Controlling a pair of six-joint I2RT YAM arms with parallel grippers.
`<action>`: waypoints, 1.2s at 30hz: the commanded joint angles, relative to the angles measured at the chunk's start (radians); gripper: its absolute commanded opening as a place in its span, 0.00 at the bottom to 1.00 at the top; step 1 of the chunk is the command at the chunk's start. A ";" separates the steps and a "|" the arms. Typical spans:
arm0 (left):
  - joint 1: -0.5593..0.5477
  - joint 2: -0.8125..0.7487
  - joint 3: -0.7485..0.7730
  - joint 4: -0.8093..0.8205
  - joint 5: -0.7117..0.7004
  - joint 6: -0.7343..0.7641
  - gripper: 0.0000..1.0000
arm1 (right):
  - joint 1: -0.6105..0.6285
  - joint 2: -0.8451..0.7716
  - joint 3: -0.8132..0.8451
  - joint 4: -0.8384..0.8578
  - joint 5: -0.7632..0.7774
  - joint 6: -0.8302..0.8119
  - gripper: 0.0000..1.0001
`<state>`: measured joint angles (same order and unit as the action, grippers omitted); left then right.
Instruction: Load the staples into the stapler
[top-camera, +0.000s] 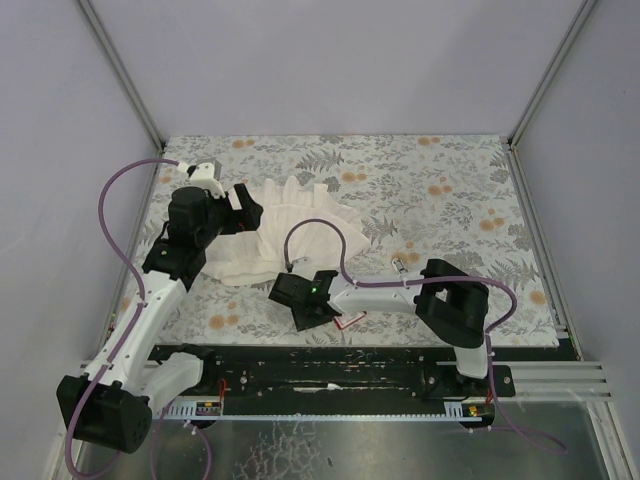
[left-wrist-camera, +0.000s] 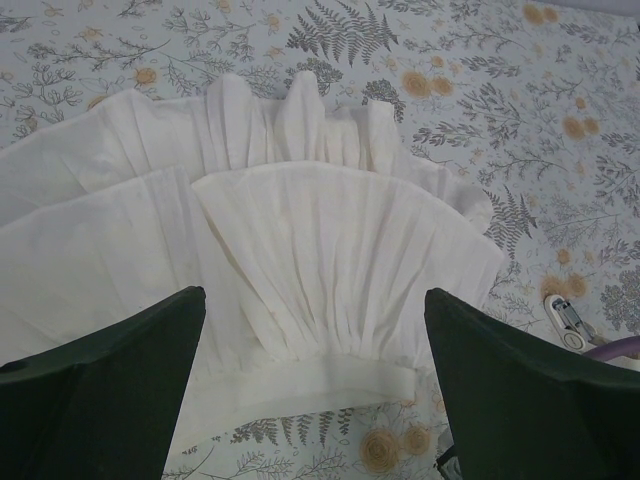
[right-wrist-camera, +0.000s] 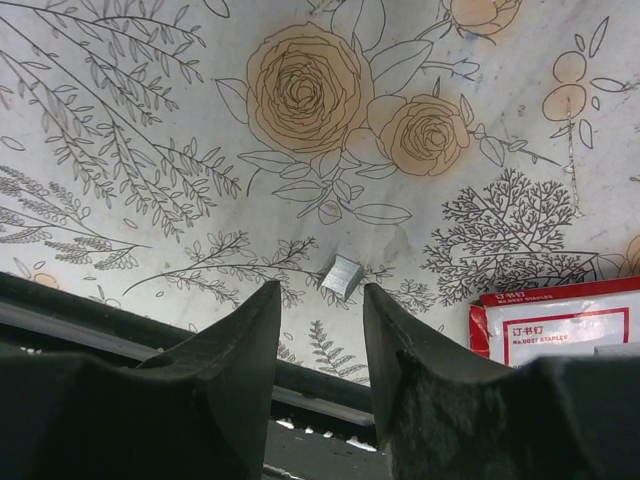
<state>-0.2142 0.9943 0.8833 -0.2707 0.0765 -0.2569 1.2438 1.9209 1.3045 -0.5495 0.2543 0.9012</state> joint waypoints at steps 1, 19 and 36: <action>-0.001 -0.017 -0.011 0.047 -0.005 -0.004 0.90 | 0.011 0.015 0.042 -0.023 0.046 0.018 0.44; 0.000 -0.015 -0.010 0.048 0.000 -0.004 0.90 | 0.011 0.074 0.071 -0.060 0.089 0.001 0.36; 0.000 -0.012 -0.012 0.050 0.007 -0.007 0.90 | 0.010 0.046 0.068 -0.050 0.097 -0.032 0.20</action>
<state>-0.2142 0.9932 0.8833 -0.2707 0.0776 -0.2569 1.2457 1.9862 1.3643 -0.5838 0.3042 0.8890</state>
